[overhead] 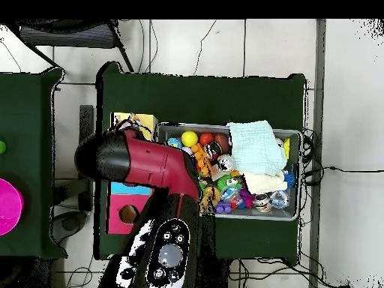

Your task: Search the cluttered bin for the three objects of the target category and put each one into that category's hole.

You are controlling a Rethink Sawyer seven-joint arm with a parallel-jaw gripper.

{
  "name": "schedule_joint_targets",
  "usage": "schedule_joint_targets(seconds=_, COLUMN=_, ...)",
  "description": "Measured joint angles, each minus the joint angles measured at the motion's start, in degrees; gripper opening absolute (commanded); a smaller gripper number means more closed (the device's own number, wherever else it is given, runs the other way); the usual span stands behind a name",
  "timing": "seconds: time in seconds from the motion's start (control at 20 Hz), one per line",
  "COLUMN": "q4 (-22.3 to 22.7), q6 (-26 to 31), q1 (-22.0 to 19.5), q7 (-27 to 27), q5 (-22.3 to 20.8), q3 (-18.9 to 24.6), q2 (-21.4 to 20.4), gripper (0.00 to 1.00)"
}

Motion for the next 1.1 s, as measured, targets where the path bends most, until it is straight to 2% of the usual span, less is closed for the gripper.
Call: schedule_joint_targets(seconds=1.1, q4=0.07, q6=0.0, q1=0.45, q7=0.0, q5=1.63, q3=0.0, q2=-1.33, gripper=0.0)
